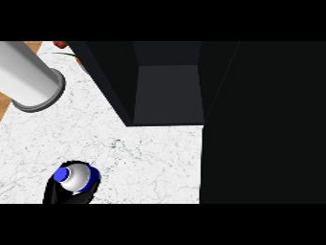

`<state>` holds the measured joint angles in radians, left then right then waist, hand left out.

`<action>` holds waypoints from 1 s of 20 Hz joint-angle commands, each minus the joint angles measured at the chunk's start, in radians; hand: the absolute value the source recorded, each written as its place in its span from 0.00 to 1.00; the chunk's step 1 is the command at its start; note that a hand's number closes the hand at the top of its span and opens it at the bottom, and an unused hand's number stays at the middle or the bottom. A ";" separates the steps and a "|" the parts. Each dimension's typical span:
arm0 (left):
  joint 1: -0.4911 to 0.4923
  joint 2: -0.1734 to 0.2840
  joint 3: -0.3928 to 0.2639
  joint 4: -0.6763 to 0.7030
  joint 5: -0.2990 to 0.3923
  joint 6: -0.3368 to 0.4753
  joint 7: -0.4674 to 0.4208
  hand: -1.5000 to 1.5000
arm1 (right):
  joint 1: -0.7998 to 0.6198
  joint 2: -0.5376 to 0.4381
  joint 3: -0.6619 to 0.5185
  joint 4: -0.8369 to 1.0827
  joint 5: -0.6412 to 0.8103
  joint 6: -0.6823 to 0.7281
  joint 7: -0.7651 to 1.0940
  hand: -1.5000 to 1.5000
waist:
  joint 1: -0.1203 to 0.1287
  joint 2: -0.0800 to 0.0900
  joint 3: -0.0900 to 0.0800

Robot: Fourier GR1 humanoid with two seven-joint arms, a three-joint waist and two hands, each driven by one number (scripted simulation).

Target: Pick up the bottled water, place it into the cabinet and close the cabinet

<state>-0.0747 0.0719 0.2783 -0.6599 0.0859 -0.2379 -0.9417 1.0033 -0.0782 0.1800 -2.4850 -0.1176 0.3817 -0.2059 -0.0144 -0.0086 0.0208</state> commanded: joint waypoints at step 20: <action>-0.165 -0.070 -0.254 0.002 0.254 0.022 0.137 1.00 | -0.006 -0.020 -0.042 -0.038 -0.072 0.008 0.025 0.00 | -0.002 0.005 -0.021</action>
<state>-0.2011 0.0227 0.1274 -0.6437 0.2443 -0.2374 -0.8457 0.9877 -0.0810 0.1792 -2.4683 -0.1047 0.3864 -0.2177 -0.0169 -0.0035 0.0065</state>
